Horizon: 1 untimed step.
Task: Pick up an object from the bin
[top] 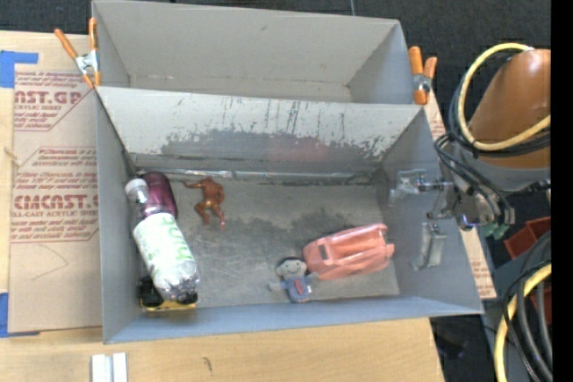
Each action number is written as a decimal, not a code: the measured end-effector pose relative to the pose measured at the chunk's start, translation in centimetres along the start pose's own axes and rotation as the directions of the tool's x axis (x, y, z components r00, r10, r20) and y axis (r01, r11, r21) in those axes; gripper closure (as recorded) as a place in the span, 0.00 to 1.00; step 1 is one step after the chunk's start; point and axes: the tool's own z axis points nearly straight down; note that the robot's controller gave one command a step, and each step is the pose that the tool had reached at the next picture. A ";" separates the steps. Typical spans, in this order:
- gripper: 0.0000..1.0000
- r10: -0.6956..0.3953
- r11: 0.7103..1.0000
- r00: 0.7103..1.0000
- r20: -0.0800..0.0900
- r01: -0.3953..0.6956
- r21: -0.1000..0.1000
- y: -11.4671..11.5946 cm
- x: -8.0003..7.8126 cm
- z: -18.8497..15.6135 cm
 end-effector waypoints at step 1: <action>0.00 -0.002 1.000 1.000 0.008 0.002 0.001 0.1 -0.2 -0.4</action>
Offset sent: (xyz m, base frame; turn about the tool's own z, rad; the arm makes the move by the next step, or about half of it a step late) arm -0.0098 0.0177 -0.0763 -0.0668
